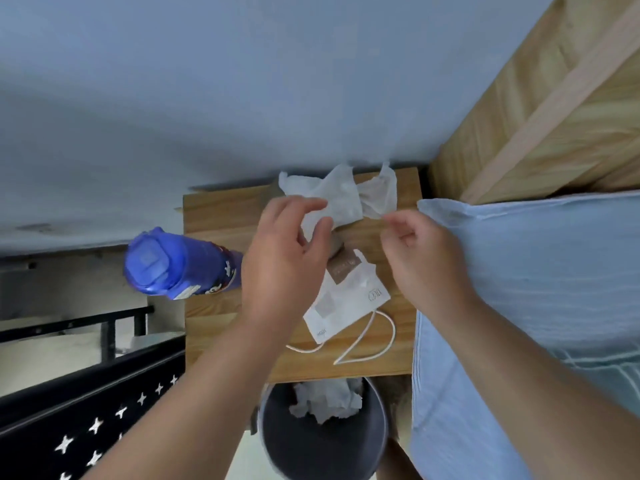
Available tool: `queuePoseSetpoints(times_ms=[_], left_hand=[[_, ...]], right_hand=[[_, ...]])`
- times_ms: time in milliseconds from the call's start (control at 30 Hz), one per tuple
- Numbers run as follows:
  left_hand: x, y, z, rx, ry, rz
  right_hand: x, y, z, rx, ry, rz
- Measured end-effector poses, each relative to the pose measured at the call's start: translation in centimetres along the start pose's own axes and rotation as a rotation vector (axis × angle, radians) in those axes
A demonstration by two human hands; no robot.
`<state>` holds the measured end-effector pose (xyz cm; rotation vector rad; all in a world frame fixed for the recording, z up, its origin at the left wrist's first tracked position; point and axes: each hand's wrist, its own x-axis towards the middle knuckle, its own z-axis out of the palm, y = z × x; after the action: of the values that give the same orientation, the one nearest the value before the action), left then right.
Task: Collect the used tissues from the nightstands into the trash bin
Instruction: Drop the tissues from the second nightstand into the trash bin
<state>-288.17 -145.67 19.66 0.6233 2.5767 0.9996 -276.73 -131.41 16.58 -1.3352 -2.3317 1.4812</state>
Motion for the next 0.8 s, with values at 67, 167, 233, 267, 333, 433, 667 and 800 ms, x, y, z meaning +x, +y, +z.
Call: queuePoseSetpoints(times_ms=[67,167,233,267,333,433,667,800], left_hand=[[1.8,-0.6,0.8,0.077,-0.018,-0.022],[3.2,-2.2,1.8,0.169,-0.044,-0.060],[3.5,-3.2,2.3,0.209,-0.091,-0.064],[3.4,-3.7,2.6,0.218,-0.116,-0.056],[3.3,-4.6,3.1,0.228,-0.154,-0.042],[3.2,-5.2,3.3,0.247,-0.146,-0.049],[3.0,-5.0,2.9,0.120,-0.036,-0.067],[2.2,-4.3,1.9,-0.015,-0.015,-0.143]], right_hand=[[2.0,-0.2,0.6,-0.052,0.004,-0.052],[4.3,0.2,1.6,-0.182,-0.058,-0.104],[5.2,0.4,2.1,-0.258,-0.097,-0.126],[5.5,0.5,2.4,-0.289,-0.104,-0.140],[5.7,0.4,2.7,-0.354,-0.109,-0.177],[5.4,0.7,3.1,-0.424,-0.125,-0.226],[5.6,0.9,2.6,-0.549,-0.173,-0.166],[4.5,0.2,1.5,-0.291,0.023,-0.142]])
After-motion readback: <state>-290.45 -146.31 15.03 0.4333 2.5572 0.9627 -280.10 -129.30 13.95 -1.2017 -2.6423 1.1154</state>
